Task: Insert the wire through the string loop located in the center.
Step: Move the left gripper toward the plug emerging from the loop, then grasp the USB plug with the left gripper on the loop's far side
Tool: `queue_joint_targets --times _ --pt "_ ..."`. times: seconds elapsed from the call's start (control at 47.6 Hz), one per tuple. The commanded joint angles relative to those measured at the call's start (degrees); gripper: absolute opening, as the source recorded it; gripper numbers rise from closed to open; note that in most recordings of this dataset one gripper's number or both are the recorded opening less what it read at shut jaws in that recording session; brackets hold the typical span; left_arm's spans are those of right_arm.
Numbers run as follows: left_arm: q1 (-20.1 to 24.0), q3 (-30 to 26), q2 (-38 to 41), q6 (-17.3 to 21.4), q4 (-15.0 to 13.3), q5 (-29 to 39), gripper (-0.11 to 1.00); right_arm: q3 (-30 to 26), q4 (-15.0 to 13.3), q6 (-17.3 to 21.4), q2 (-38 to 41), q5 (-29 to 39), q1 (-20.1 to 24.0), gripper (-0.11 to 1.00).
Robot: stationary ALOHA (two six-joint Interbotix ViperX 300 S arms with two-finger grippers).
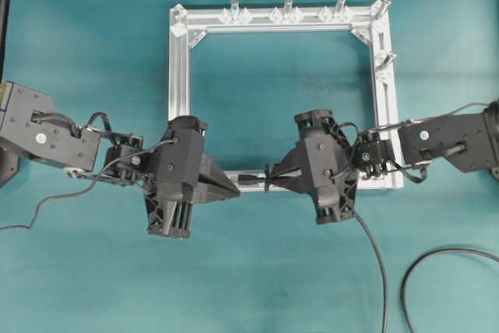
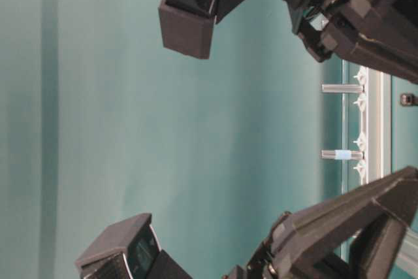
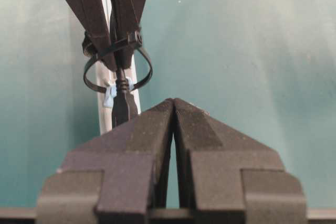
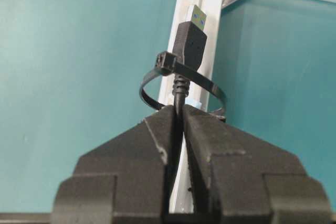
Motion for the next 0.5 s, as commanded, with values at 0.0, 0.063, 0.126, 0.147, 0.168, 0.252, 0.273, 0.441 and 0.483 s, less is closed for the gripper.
queue_joint_targets --times 0.0,0.063,0.126,0.147,0.168,0.252,0.273,0.441,0.483 --pt "0.6 -0.4 -0.1 -0.2 0.2 -0.2 0.00 -0.8 -0.2 -0.1 -0.8 -0.5 -0.1 0.11" --pt "0.8 -1.0 0.6 -0.1 0.2 -0.2 0.00 -0.8 -0.2 0.0 -0.7 -0.4 -0.1 0.11" --pt "0.9 -1.6 1.4 0.0 0.2 -0.2 0.01 -0.8 -0.2 0.0 -0.7 -0.5 -0.1 0.11" --pt "0.9 -1.8 1.8 0.1 0.2 -0.2 0.01 -0.8 -0.2 -0.1 -0.8 -0.5 -0.1 0.11" --pt "0.9 -2.1 2.0 0.1 0.2 -0.2 0.01 -0.8 -0.2 0.0 -0.7 -0.5 0.0 0.11" --pt "0.9 -3.4 3.6 0.2 0.2 -0.2 0.15 -0.9 -0.2 0.0 -0.7 -0.5 -0.1 0.11" --pt "0.9 -3.7 4.0 0.2 0.2 -0.2 0.21 -0.9 -0.2 0.0 -0.8 -0.5 -0.1 0.11" --pt "1.1 -4.7 4.9 1.2 0.3 -0.1 0.63 -1.0 -0.2 0.0 -0.8 -0.5 -0.1 0.11" --pt "1.1 -4.7 4.8 1.7 0.3 -0.1 0.72 -0.9 -0.2 0.0 -0.7 -0.5 -0.1 0.11"
